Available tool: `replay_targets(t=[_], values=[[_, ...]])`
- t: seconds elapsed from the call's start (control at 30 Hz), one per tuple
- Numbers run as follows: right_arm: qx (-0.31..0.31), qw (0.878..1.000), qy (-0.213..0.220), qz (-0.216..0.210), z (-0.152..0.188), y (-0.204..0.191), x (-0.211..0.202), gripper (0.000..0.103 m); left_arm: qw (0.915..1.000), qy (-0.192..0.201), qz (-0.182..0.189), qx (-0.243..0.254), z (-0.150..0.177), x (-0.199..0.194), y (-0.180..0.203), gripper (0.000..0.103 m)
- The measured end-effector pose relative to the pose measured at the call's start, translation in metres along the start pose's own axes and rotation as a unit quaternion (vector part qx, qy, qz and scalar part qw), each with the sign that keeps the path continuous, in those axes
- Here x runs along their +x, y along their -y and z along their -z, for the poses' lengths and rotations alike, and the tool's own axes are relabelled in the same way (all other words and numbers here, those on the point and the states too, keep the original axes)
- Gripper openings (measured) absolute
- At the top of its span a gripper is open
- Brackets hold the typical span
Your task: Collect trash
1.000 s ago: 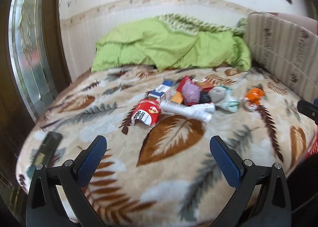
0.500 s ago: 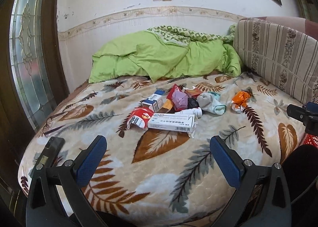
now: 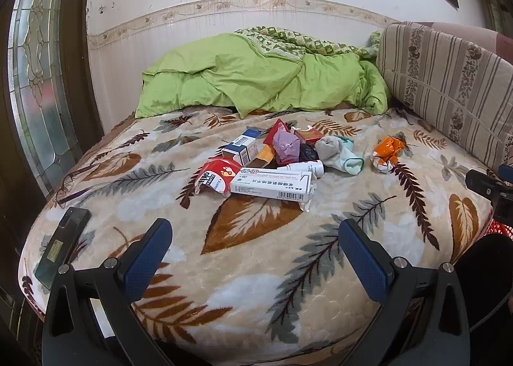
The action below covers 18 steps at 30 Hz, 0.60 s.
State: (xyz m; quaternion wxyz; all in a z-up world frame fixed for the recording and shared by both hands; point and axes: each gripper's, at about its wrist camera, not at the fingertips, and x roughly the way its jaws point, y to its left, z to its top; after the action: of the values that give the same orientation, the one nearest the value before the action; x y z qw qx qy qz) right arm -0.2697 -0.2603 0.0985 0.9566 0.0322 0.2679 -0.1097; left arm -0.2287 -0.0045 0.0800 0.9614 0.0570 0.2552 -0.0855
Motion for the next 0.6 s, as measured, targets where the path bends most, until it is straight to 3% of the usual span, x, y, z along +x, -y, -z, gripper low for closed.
replay_targets(t=[0.6], values=[[0.001,1.000,-0.006,0.001,0.0001,0.0018,0.0011,0.099,1.0000,-0.004,-0.001,-0.004,0.0011,0.0016,-0.0018,0.103]])
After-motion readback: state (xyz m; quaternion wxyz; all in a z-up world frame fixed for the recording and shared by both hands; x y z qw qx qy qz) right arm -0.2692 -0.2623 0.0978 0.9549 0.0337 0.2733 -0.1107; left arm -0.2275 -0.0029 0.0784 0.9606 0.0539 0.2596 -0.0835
